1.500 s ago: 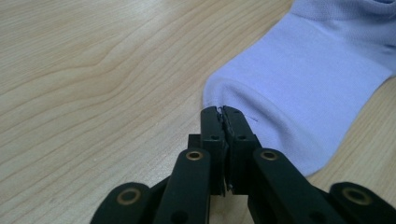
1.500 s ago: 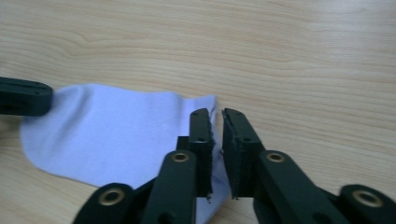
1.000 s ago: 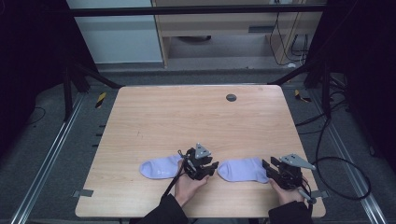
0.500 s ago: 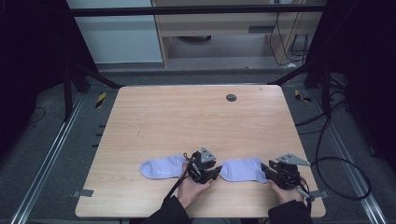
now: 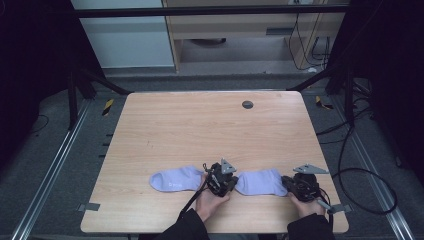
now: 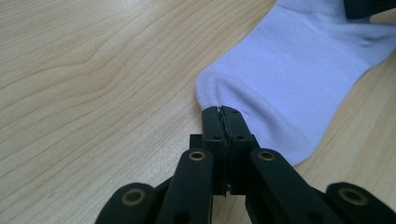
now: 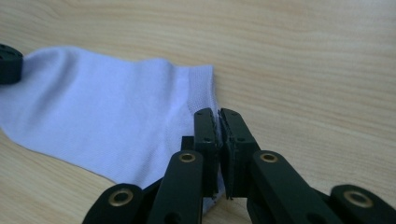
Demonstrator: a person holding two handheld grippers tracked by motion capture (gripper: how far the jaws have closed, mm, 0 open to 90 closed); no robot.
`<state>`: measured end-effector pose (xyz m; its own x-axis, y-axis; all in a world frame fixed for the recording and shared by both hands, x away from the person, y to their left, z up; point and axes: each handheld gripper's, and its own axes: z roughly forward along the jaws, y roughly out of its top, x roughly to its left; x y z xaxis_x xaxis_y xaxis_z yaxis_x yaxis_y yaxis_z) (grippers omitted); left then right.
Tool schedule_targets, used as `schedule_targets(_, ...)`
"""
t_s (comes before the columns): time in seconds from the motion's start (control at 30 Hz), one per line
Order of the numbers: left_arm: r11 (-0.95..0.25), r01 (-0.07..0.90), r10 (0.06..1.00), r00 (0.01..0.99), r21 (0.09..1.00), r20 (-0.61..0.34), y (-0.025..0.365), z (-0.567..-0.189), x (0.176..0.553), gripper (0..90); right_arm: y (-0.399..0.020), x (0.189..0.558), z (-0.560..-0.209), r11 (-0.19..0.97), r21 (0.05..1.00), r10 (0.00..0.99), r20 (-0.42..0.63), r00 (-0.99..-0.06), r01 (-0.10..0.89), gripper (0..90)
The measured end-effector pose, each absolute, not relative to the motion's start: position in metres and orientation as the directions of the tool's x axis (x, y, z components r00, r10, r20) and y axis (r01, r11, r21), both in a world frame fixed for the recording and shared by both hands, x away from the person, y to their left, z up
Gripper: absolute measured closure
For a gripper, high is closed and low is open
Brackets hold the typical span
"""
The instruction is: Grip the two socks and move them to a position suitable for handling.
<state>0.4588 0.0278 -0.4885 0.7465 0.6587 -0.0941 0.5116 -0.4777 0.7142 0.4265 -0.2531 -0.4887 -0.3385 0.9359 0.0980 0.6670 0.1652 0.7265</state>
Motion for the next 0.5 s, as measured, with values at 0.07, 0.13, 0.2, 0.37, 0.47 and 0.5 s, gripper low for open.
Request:
schedule_targets(0.07,-0.475,0.507,0.652,0.752,0.719,-0.099,0.035,-0.483,0.457,89.0,-0.251,0.424,-0.482,0.155,0.746,0.931,0.11,-0.349,0.648,86.4)
schedule_targets(0.13,-0.478,0.505,0.651,0.753,0.719,-0.096,0.046,-0.477,0.453,89.0,-0.247,0.419,-0.475,0.142,0.764,0.92,0.132,-0.368,0.629,86.4)
schedule_targets(0.2,-0.475,0.511,0.655,0.749,0.717,-0.1,0.056,-0.474,0.451,89.0,-0.241,0.416,-0.47,0.15,0.775,0.912,0.132,-0.389,0.614,86.4)
schedule_targets(0.37,-0.498,0.513,0.675,0.736,0.699,-0.059,0.077,-0.472,0.446,89.0,-0.218,0.417,-0.472,0.177,0.765,0.884,0.153,-0.442,0.62,86.2)
schedule_targets(0.47,-0.505,0.533,0.69,0.722,0.678,-0.054,0.087,-0.475,0.446,89.0,-0.205,0.419,-0.474,0.201,0.758,0.871,0.153,-0.468,0.621,86.0)
schedule_targets(0.5,-0.511,0.54,0.694,0.718,0.669,-0.049,0.09,-0.477,0.446,89.0,-0.2,0.42,-0.475,0.21,0.754,0.867,0.15,-0.475,0.622,86.0)
